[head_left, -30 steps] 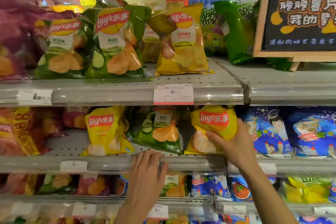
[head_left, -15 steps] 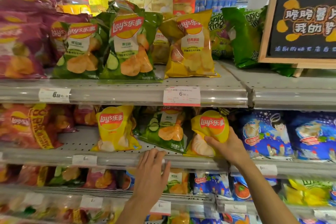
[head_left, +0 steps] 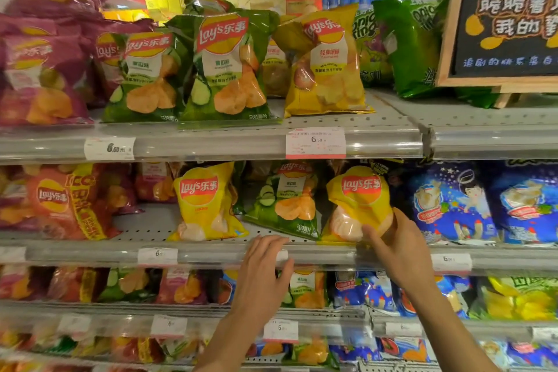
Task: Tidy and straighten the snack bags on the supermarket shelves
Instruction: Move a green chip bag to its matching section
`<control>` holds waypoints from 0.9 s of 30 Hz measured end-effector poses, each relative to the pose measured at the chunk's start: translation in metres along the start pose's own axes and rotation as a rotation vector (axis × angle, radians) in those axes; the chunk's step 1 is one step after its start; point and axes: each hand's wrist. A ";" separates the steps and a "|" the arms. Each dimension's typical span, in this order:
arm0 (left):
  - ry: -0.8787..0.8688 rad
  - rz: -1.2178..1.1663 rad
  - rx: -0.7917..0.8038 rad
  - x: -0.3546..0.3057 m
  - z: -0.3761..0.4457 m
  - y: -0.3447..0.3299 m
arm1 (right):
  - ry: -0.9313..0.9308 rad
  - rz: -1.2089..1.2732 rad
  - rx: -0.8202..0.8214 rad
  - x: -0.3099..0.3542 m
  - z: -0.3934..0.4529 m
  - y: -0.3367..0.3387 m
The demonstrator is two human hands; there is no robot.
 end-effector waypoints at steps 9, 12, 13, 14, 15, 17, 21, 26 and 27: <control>0.275 -0.464 -0.219 0.057 0.011 0.072 | 0.083 -0.085 -0.465 0.054 -0.065 -0.033; 0.318 -0.482 -0.336 0.089 0.020 0.101 | 0.051 0.013 -0.430 0.091 -0.078 -0.058; 0.336 -0.483 -0.358 0.099 0.023 0.109 | 0.041 0.041 -0.406 0.101 -0.081 -0.065; 0.351 -0.477 -0.373 0.109 0.026 0.115 | 0.029 0.067 -0.383 0.110 -0.082 -0.071; 0.363 -0.472 -0.383 0.117 0.029 0.120 | 0.010 0.088 -0.366 0.118 -0.082 -0.077; 0.397 -0.476 -0.388 0.131 0.036 0.125 | -0.037 0.114 -0.336 0.130 -0.080 -0.085; 0.432 -0.494 -0.353 0.147 0.048 0.127 | -0.087 0.111 -0.284 0.136 -0.071 -0.091; 0.451 -0.475 -0.195 0.155 0.066 0.121 | -0.121 0.047 -0.177 0.133 -0.046 -0.095; 0.472 -0.497 -0.148 0.155 0.070 0.119 | -0.147 0.033 -0.140 0.131 -0.038 -0.096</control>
Point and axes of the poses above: each hand's wrist, its own z-axis towards the middle knuckle, its own y-axis out of the back of the hand, x = y × z, and after that the axes turned 9 degrees about -x, right-handed
